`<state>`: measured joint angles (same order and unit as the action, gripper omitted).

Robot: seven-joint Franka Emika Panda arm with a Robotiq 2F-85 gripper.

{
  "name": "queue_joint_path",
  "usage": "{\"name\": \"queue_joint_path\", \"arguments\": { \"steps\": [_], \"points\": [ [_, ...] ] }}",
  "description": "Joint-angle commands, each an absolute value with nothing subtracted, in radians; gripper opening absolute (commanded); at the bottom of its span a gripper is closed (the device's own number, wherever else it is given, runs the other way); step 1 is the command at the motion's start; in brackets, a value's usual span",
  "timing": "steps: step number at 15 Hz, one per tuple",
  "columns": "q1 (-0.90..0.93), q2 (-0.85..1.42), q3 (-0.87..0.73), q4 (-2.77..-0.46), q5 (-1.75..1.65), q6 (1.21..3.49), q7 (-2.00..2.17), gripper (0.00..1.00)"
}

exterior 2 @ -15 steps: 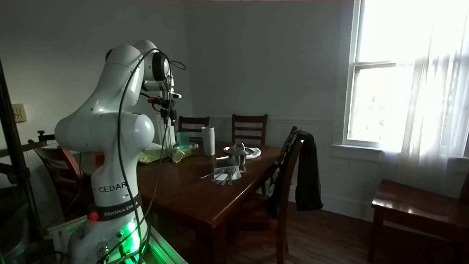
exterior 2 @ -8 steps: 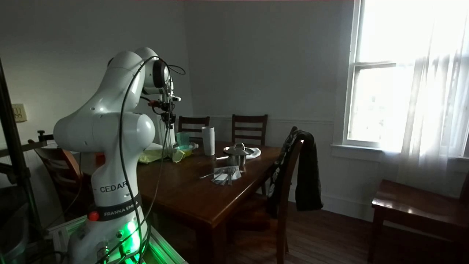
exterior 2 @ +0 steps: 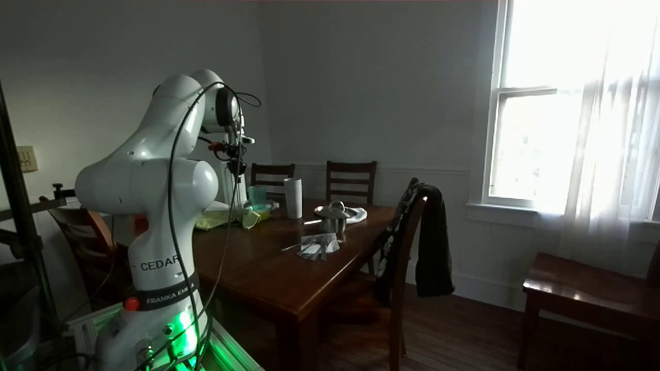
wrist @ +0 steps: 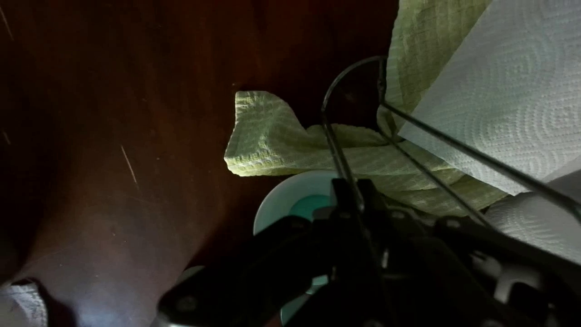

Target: Move the silver object to the right

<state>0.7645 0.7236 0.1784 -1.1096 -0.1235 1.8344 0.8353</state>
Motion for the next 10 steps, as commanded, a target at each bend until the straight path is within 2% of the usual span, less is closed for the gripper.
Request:
{"name": "queue_joint_path", "arguments": {
  "steps": [1,10],
  "points": [
    [0.766,0.747,0.183,-1.051,-0.109,1.767,0.839,0.0],
    [0.736,0.664,0.207,-1.097,-0.078,1.692,0.773,0.02]
  ]
}}
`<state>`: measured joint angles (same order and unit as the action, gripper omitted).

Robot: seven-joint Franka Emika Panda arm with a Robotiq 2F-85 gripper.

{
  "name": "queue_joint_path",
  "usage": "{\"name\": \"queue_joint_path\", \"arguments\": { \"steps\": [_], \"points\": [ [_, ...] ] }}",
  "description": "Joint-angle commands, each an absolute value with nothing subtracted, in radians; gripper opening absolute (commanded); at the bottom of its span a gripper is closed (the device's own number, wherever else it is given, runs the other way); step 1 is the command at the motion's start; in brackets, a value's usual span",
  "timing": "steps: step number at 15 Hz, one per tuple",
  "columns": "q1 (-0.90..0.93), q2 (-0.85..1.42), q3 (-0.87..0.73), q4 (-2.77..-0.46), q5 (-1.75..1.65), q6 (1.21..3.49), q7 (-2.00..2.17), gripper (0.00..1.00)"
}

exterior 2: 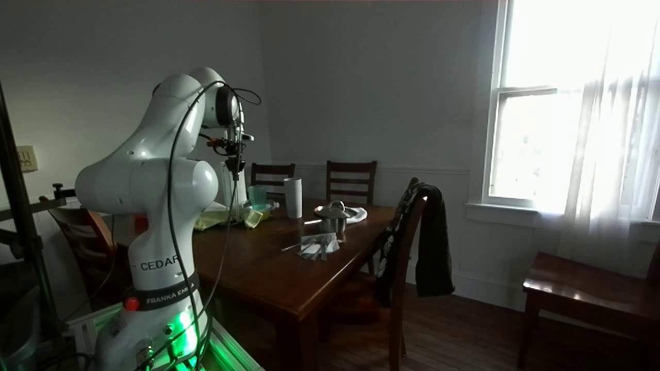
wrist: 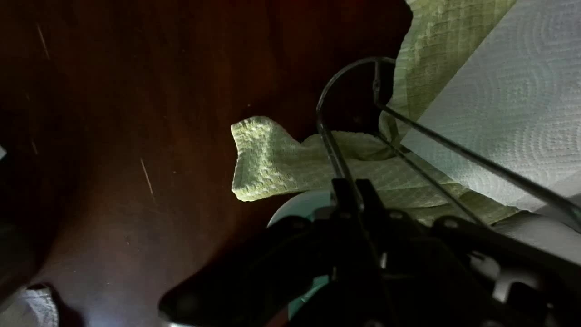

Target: Move the silver object to the right

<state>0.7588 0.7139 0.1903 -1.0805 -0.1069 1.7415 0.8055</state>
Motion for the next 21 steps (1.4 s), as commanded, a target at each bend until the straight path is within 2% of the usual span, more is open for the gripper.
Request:
{"name": "queue_joint_path", "arguments": {
  "steps": [1,11,21],
  "points": [
    [0.729,0.641,0.207,-1.122,-0.074,1.686,0.769,0.02],
    [0.633,0.438,0.221,-1.376,0.039,1.665,0.672,0.02],
    [0.504,0.143,0.211,-1.721,0.052,1.67,0.852,0.02]
  ]
}}
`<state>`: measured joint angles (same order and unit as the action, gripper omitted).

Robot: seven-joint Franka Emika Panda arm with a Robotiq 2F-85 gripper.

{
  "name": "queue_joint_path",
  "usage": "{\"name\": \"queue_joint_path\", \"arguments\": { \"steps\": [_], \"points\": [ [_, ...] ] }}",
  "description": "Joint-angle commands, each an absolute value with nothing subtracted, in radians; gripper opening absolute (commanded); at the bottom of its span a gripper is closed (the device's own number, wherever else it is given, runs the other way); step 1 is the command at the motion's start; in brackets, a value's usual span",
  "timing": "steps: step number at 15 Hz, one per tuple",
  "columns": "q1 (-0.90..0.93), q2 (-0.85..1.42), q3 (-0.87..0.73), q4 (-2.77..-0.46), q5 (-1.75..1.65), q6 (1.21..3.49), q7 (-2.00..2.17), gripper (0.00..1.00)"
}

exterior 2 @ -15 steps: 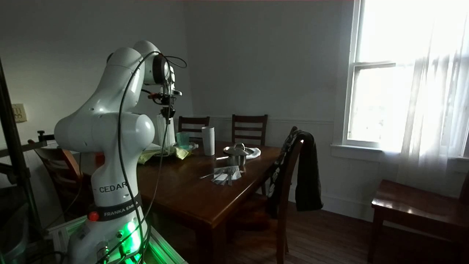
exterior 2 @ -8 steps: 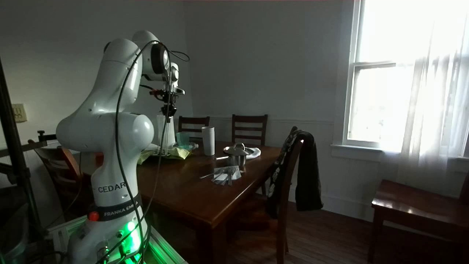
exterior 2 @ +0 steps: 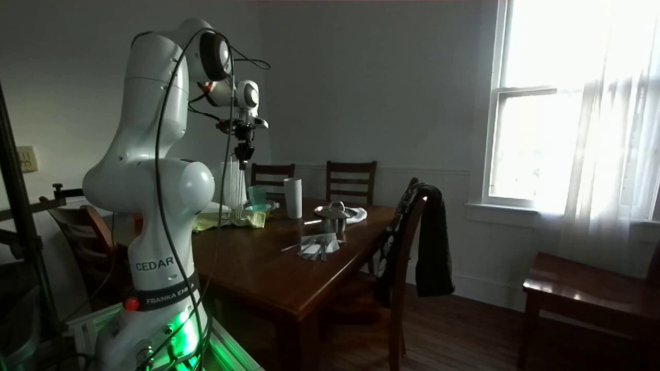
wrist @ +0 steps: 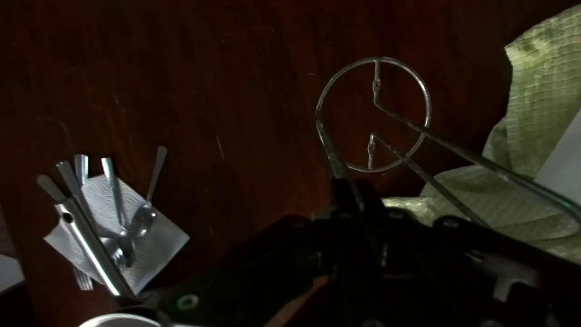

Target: Move the silver object to the right

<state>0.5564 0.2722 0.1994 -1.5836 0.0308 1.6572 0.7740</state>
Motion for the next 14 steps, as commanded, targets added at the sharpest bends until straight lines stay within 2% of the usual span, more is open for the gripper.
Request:
{"name": "queue_joint_path", "arguments": {
  "steps": [1,6,14],
  "points": [
    [0.483,0.117,0.212,-1.754,0.049,1.676,0.889,0.02],
    [0.404,0.033,0.22,-1.868,0.037,1.707,1.054,0.02],
    [0.352,0.063,0.226,-1.942,-0.072,1.946,1.277,0.02]
  ]
}}
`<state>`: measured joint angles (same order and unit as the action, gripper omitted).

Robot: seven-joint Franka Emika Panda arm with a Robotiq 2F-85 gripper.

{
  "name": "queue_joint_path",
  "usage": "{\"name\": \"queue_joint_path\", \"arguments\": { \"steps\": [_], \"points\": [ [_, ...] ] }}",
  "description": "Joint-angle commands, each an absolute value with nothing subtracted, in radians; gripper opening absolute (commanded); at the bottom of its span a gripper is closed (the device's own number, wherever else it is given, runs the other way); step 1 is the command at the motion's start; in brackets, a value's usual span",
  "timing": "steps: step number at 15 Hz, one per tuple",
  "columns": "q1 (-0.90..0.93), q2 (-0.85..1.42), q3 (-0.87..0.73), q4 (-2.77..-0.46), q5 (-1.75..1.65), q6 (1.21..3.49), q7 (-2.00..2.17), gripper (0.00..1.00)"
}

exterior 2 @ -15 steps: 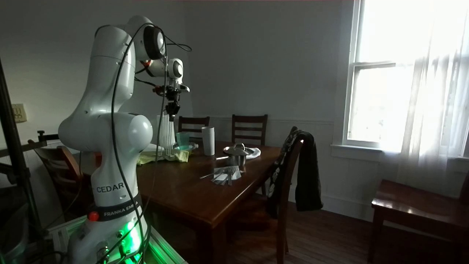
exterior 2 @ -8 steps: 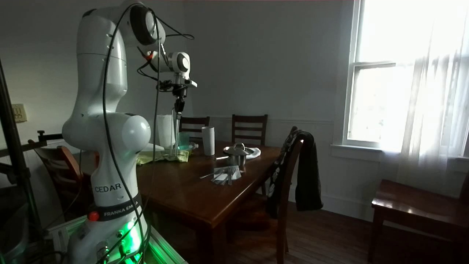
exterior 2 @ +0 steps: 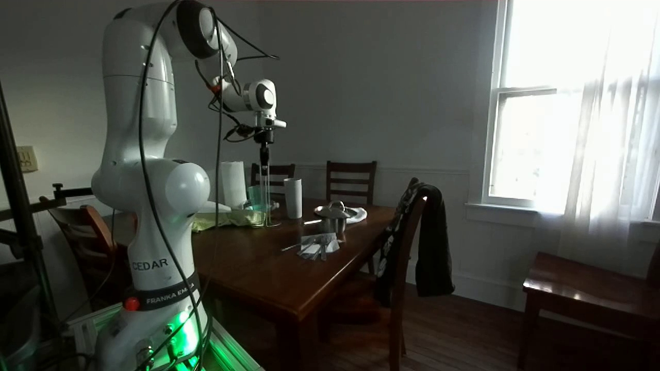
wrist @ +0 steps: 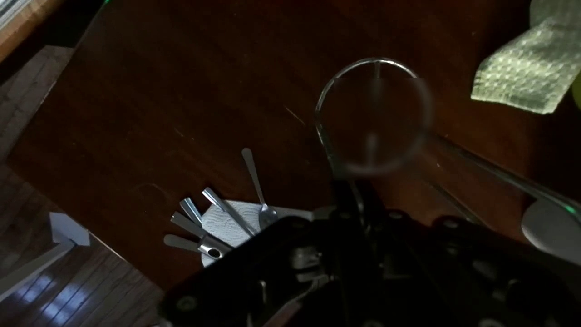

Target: Move the silver object to the right

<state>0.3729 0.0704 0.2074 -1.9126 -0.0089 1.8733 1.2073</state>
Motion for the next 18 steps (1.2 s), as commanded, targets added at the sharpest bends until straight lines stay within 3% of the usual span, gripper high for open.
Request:
{"name": "queue_joint_path", "arguments": {
  "steps": [1,9,18],
  "points": [
    [0.351,0.065,0.225,-1.95,-0.097,1.968,1.297,0.02],
    [0.312,0.087,0.213,-2.003,-0.098,2.205,1.332,0.02],
    [0.293,0.128,0.201,-2.007,-0.072,2.236,1.308,0.02]
  ]
}}
